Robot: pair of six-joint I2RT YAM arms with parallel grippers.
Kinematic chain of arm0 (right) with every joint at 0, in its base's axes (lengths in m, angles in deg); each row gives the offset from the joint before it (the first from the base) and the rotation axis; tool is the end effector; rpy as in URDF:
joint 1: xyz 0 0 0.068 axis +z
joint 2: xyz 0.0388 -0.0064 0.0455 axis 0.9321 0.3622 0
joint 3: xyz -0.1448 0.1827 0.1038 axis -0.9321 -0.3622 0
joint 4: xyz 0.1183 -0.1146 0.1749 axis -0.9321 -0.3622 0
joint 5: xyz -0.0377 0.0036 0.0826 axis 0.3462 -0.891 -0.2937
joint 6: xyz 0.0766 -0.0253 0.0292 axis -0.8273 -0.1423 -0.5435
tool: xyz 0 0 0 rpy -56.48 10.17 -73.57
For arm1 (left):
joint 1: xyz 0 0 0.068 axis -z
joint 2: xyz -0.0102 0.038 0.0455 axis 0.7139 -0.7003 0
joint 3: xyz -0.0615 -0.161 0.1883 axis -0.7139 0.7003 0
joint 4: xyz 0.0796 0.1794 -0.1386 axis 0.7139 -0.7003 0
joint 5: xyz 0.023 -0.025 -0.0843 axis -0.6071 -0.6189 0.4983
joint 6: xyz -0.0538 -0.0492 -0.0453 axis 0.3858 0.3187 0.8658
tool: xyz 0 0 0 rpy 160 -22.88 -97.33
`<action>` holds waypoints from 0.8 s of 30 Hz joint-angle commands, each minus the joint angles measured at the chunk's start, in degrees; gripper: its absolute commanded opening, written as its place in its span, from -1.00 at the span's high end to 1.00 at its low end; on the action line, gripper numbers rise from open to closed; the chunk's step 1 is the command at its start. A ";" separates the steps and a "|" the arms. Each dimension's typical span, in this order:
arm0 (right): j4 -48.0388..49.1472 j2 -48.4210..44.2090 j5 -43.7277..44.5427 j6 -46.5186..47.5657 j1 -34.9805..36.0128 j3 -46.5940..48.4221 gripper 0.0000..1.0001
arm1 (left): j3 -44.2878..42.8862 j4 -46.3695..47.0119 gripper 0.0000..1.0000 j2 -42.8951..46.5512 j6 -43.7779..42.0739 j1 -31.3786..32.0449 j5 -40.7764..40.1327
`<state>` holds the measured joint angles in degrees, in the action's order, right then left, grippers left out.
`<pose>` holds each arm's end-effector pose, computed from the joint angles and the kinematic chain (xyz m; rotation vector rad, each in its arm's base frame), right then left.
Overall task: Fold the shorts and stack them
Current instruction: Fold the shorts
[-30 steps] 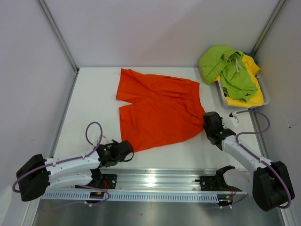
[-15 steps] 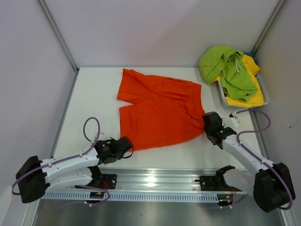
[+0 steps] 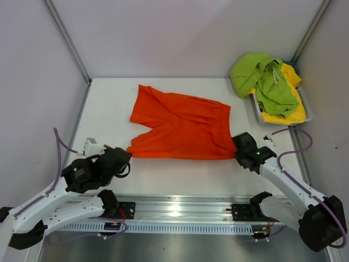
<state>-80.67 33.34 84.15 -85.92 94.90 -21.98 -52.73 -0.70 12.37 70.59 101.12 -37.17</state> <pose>0.1808 0.0481 0.1740 1.2061 2.1543 0.0732 0.0985 -0.0574 0.2633 -1.1888 1.9860 -0.5574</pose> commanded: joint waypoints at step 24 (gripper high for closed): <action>-23.93 4.25 12.25 -9.52 13.51 24.87 1.00 | -22.09 -15.58 1.00 -4.46 -9.85 -2.31 -18.10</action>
<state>-103.40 35.68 90.59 -95.10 109.02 -0.52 -71.31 -9.29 9.72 63.77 100.36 -47.24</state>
